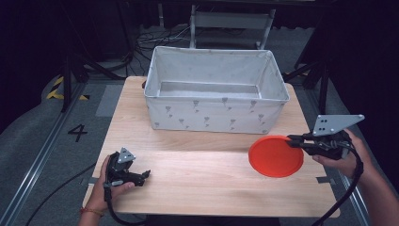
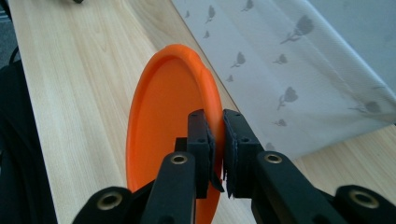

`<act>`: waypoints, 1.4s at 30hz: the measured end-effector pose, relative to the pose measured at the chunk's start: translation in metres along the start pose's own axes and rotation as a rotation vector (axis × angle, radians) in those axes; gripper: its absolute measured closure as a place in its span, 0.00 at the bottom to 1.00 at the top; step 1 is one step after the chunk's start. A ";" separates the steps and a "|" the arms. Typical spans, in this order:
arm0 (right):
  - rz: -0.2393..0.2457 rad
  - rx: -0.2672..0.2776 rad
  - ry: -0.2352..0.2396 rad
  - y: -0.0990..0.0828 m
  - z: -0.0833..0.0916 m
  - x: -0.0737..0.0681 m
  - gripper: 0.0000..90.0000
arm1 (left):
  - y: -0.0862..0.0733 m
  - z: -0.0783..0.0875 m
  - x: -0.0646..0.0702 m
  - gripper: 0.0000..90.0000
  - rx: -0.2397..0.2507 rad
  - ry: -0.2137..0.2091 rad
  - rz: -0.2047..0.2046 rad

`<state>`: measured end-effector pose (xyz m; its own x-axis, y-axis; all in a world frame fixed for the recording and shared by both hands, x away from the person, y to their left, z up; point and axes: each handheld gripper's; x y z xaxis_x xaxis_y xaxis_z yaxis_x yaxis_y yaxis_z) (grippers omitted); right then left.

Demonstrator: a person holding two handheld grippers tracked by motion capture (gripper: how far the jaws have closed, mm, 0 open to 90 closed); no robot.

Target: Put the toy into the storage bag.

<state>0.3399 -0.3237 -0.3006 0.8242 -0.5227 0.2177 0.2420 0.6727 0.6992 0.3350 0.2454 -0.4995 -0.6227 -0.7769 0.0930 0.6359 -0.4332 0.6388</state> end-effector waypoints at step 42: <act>0.030 0.034 -0.107 0.067 0.054 0.049 0.92 | 0.000 -0.001 -0.001 0.00 0.006 -0.005 -0.004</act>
<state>0.3690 -0.3331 -0.2062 0.7708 -0.5568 0.3094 0.1990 0.6719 0.7134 0.3357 0.2458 -0.5000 -0.6277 -0.7727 0.0943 0.6306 -0.4337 0.6437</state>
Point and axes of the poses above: each handheld gripper's, and its own axes: z roughly backward along the jaws, y roughly out of its top, x roughly to its right, and after that the axes turned 5 degrees about -y, right-handed
